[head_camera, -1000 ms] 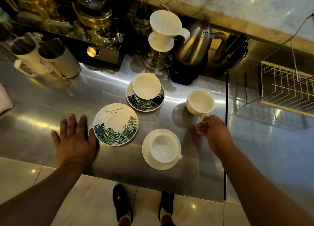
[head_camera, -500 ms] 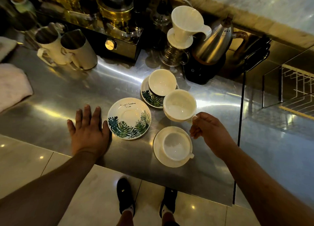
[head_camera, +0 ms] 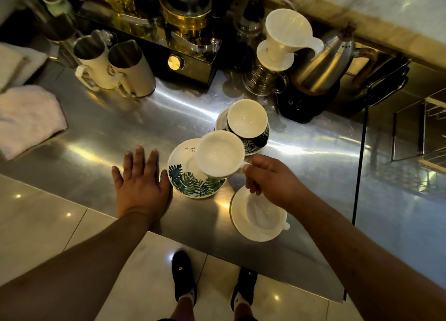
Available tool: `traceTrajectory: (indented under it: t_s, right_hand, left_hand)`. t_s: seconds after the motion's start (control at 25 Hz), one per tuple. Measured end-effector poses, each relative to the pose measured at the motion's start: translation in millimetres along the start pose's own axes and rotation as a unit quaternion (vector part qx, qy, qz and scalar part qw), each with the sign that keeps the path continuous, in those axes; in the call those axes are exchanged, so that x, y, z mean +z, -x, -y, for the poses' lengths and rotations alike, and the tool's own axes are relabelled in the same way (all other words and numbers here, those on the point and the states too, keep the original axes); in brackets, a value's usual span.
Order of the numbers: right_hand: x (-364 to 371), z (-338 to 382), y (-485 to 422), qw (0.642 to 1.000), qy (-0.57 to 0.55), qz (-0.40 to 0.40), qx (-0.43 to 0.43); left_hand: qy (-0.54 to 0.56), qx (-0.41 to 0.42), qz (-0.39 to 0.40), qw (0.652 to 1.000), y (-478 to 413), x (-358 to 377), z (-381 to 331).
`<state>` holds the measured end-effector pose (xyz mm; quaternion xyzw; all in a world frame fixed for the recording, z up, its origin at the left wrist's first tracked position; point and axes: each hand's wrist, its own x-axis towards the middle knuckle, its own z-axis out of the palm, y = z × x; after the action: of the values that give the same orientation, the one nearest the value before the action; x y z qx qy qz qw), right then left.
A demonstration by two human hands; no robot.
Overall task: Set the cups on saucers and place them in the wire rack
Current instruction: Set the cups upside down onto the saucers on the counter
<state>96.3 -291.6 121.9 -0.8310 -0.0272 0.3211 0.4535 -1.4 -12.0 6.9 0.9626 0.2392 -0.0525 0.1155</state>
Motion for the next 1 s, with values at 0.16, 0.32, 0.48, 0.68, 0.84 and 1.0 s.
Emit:
traceTrajectory:
  t_s: [0.16, 0.32, 0.48, 0.68, 0.84, 1.0]
  right_hand:
    - [17, 9, -9, 0.999, 0.017, 0.040, -0.003]
    - [28, 9, -17, 0.998, 0.018, 0.055, 0.011]
    - [37, 11, -25, 0.998, 0.024, 0.061, 0.020]
    - [40, 14, -37, 0.994, -0.005, 0.095, 0.050]
    - [38, 16, -47, 0.993, 0.007, 0.111, 0.046]
    - [29, 17, -52, 0.987, 0.029, 0.151, 0.054]
  left_hand:
    - [-0.005, 0.003, 0.001, 1.000, 1, 1, 1]
    - [-0.005, 0.003, -0.002, 1.000, 0, 3, 2]
    - [-0.006, 0.005, -0.004, 1.000, 0, 5, 4]
    - [0.003, 0.006, -0.009, 1.000, 0, 6, 4]
    - [-0.004, 0.009, -0.011, 1.000, 0, 8, 6]
    - [-0.007, 0.007, -0.010, 1.000, -1, 9, 6]
